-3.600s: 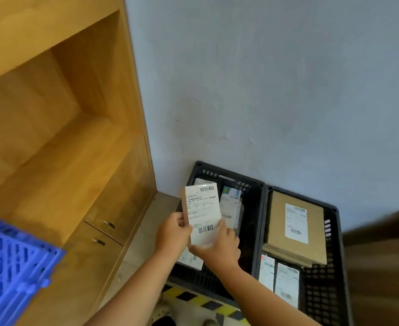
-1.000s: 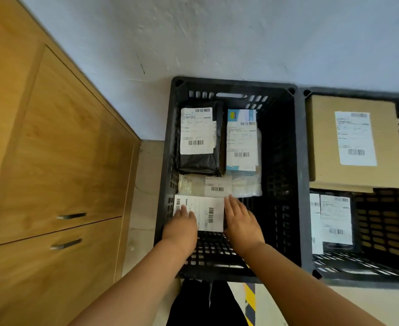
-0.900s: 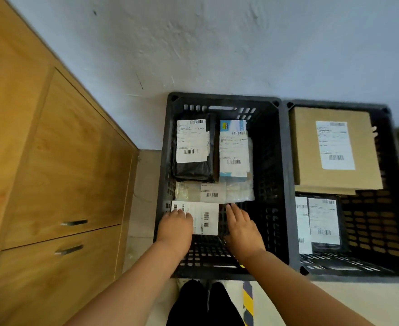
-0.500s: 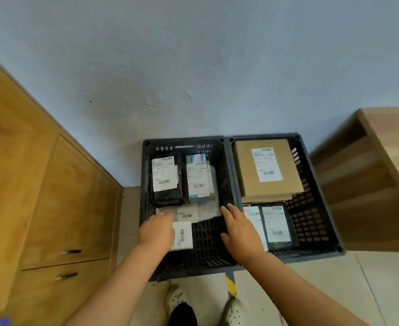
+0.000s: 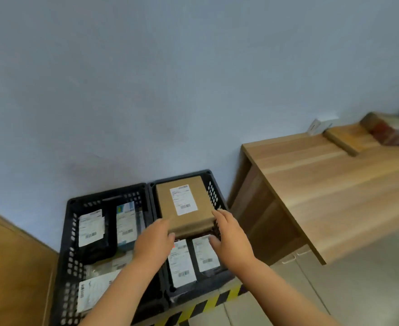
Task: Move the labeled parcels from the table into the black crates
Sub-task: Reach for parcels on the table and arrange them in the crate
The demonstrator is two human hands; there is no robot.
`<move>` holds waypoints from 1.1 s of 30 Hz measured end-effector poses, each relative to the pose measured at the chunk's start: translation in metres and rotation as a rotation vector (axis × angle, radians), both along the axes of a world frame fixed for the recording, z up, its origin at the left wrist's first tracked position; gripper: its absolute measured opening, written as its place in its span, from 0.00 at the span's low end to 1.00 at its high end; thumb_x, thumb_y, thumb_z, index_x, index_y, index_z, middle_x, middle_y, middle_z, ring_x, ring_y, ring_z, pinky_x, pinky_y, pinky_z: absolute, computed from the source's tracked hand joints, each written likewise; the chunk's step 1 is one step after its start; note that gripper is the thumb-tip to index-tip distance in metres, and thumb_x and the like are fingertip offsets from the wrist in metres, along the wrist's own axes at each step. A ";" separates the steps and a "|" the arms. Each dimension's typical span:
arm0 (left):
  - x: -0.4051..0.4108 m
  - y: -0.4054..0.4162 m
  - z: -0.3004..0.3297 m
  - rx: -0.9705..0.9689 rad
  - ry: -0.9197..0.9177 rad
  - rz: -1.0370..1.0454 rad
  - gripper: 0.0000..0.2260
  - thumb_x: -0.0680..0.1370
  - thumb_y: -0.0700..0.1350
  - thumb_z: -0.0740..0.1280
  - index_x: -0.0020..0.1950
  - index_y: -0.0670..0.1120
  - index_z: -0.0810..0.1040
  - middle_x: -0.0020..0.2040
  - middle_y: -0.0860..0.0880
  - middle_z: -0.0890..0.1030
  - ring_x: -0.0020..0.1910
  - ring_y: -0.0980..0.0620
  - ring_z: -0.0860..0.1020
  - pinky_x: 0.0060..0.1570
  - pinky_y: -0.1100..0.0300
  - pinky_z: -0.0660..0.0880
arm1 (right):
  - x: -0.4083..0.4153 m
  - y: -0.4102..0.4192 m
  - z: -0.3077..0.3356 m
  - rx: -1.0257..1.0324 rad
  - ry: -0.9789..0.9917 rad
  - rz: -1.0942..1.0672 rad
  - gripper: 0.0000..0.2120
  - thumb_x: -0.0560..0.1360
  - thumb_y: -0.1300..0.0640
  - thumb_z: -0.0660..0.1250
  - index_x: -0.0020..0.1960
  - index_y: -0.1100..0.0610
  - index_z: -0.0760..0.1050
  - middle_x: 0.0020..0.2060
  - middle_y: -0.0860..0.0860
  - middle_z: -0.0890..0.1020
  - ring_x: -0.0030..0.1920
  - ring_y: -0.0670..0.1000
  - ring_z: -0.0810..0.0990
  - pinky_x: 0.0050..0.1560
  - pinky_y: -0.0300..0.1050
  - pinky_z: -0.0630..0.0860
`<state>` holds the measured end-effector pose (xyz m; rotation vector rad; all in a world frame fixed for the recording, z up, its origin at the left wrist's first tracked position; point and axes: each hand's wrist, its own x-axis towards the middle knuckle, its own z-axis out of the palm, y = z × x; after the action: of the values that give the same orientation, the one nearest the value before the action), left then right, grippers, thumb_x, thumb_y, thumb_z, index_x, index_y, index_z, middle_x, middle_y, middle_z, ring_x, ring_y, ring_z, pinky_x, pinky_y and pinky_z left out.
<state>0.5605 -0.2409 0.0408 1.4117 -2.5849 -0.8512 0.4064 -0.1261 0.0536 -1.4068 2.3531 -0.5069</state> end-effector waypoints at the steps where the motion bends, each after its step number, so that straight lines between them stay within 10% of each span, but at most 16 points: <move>1: -0.022 0.015 0.007 -0.004 0.034 -0.007 0.20 0.80 0.46 0.60 0.72 0.53 0.66 0.65 0.51 0.74 0.60 0.52 0.75 0.54 0.57 0.73 | -0.021 0.017 0.007 -0.016 0.006 -0.017 0.30 0.77 0.54 0.64 0.76 0.52 0.56 0.74 0.47 0.60 0.73 0.47 0.60 0.71 0.39 0.59; 20: -0.316 0.178 0.069 0.050 0.272 -0.136 0.25 0.80 0.47 0.61 0.76 0.52 0.59 0.70 0.50 0.70 0.64 0.54 0.72 0.57 0.60 0.70 | -0.310 0.218 0.060 -0.035 0.158 -0.232 0.29 0.78 0.52 0.63 0.76 0.52 0.57 0.73 0.47 0.62 0.73 0.47 0.61 0.71 0.42 0.62; 27: -0.427 0.179 0.067 0.063 0.341 -0.153 0.21 0.79 0.47 0.61 0.72 0.52 0.66 0.46 0.55 0.76 0.40 0.58 0.73 0.44 0.59 0.75 | -0.402 0.225 0.066 0.002 0.210 -0.224 0.28 0.78 0.53 0.63 0.75 0.53 0.58 0.72 0.48 0.63 0.72 0.48 0.61 0.70 0.44 0.63; 33: -0.540 0.169 0.078 0.098 0.401 -0.171 0.17 0.78 0.49 0.63 0.68 0.52 0.72 0.58 0.53 0.79 0.56 0.54 0.77 0.51 0.58 0.74 | -0.507 0.222 0.087 0.063 0.266 -0.243 0.27 0.78 0.53 0.62 0.75 0.52 0.59 0.71 0.47 0.63 0.70 0.49 0.65 0.66 0.43 0.67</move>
<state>0.0208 -0.0720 0.1193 0.9265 -2.4010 -1.1619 -0.1009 0.0955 0.1405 -1.2326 2.7468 -0.3197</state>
